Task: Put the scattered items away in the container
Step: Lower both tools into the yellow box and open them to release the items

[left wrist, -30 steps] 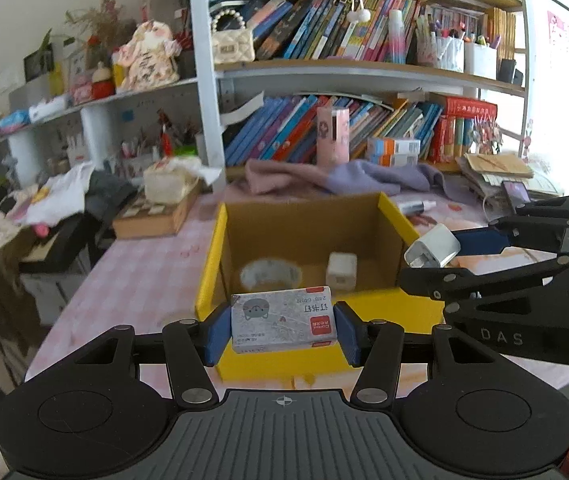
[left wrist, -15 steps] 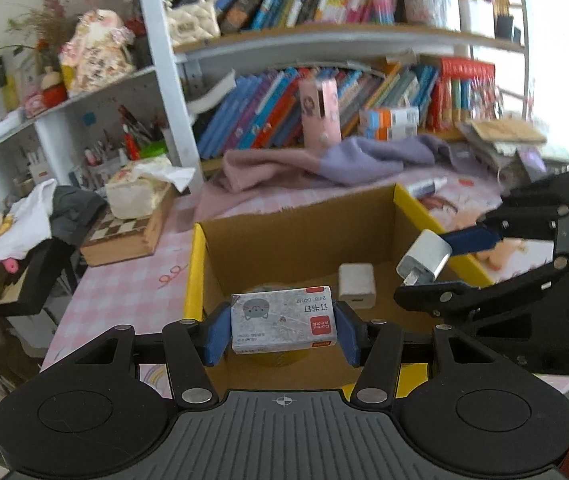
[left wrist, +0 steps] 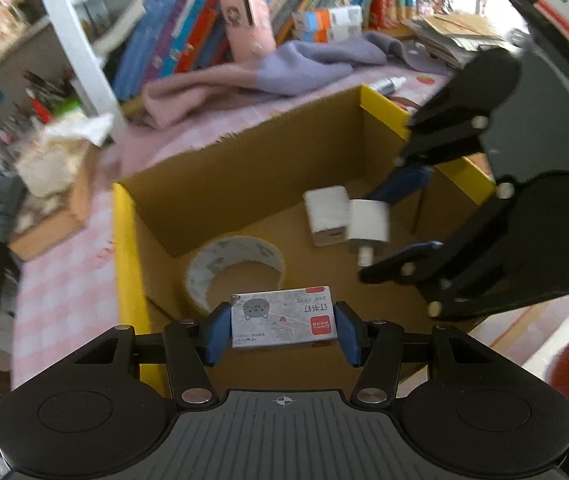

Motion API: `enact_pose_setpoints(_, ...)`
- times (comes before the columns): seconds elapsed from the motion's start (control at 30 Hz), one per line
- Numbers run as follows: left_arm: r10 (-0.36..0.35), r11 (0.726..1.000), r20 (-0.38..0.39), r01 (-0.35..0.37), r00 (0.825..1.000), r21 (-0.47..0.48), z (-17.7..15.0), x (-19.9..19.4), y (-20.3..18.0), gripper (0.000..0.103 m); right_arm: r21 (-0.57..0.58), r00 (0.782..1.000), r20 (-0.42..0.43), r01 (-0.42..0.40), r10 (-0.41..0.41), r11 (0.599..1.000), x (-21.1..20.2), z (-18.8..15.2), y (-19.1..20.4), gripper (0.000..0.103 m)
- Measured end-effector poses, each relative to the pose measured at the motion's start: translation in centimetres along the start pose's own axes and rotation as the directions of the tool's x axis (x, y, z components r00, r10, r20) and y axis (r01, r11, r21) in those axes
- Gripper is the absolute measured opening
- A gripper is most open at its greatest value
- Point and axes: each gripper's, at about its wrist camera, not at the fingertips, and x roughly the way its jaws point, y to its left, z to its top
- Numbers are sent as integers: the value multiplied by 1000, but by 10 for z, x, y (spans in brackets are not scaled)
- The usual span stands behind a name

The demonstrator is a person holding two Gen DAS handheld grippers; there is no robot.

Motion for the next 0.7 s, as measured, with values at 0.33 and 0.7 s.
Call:
enact_pose_setpoints(0.33, -88, 994, -103, 81, 991, -67, 19, 26, 14, 53, -153, 995, -94, -31, 17, 988, 25, 14, -9, 41)
enact_pose_setpoints(0.7, -121, 993, -220, 117, 968, -29, 18, 58, 12, 53, -197, 988, -153, -43, 13, 980, 44, 10, -14, 40)
